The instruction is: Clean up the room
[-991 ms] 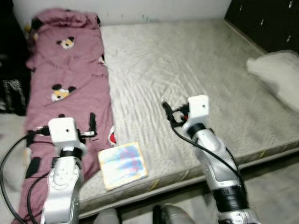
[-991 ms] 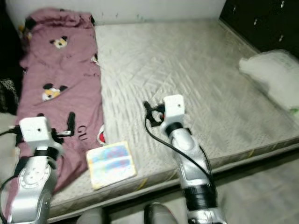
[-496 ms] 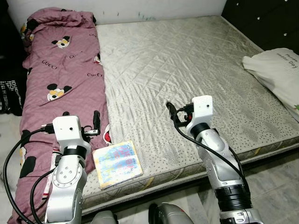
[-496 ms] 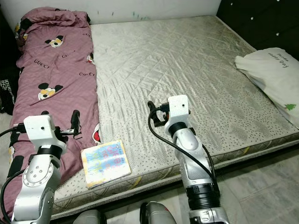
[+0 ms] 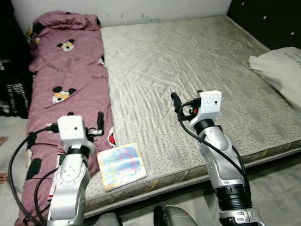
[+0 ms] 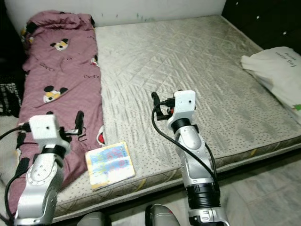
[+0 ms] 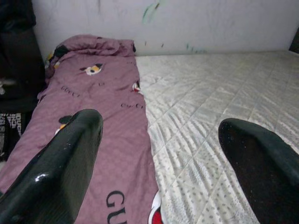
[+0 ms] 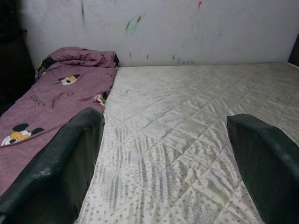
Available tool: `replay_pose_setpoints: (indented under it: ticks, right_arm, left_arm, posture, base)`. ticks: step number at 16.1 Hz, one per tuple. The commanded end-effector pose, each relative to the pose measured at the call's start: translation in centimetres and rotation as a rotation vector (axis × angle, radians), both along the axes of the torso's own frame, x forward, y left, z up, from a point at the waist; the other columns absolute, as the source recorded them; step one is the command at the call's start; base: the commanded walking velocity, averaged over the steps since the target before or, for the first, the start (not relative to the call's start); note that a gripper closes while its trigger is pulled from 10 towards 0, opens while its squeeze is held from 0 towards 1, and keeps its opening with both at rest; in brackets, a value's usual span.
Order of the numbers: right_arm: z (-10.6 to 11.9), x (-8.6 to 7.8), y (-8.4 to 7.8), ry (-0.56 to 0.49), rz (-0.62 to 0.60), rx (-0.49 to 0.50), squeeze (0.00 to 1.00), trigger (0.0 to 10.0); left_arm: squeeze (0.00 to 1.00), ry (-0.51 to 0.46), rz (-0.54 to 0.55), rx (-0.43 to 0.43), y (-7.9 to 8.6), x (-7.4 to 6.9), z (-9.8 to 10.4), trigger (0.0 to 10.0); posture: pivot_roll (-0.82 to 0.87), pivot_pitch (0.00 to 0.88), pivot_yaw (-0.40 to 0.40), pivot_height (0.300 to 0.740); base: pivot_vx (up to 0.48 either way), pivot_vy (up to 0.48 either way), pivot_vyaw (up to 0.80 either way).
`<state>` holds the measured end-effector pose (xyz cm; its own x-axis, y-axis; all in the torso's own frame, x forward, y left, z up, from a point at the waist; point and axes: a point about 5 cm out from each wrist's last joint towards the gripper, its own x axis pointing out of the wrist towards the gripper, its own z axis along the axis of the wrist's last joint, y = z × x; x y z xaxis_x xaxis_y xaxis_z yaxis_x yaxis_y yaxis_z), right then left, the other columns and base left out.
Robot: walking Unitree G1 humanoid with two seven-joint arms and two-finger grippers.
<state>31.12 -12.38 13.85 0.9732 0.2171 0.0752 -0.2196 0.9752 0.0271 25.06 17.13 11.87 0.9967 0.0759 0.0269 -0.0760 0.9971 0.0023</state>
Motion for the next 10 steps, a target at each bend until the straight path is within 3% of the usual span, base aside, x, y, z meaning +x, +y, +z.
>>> replay_pose_setpoints:
  ticks: [1, 5, 10]
  right_arm:
    - [0.2, 0.2, -0.1, -0.002, 0.01, -0.016, 0.0, 10.0]
    - [-0.1, 1.2, 1.7, 0.03, 0.119, -0.05, 0.0, 10.0]
    - [-0.2, 1.0, 1.7, 0.026, 0.119, -0.04, 0.0, 10.0]
  left_arm:
    - [0.0, 0.005, 0.008, 0.01, 0.1, 0.0, -0.2, 10.0]
    - [0.0, 0.006, 0.1, -0.008, 0.8, -1.5, -0.6, 10.0]
    - [0.0, 0.004, 0.09, -0.016, 0.7, -1.1, -0.6, 10.0]
  posture:
    - [-0.05, 0.047, -0.017, 0.74]
    - [-0.01, 0.046, -0.092, 0.74]
    - [-0.02, 0.051, -0.076, 0.74]
  base:
    - [0.0, 0.0, 0.0]
    - [0.0, 0.0, 0.0]
    - [0.0, 0.0, 0.0]
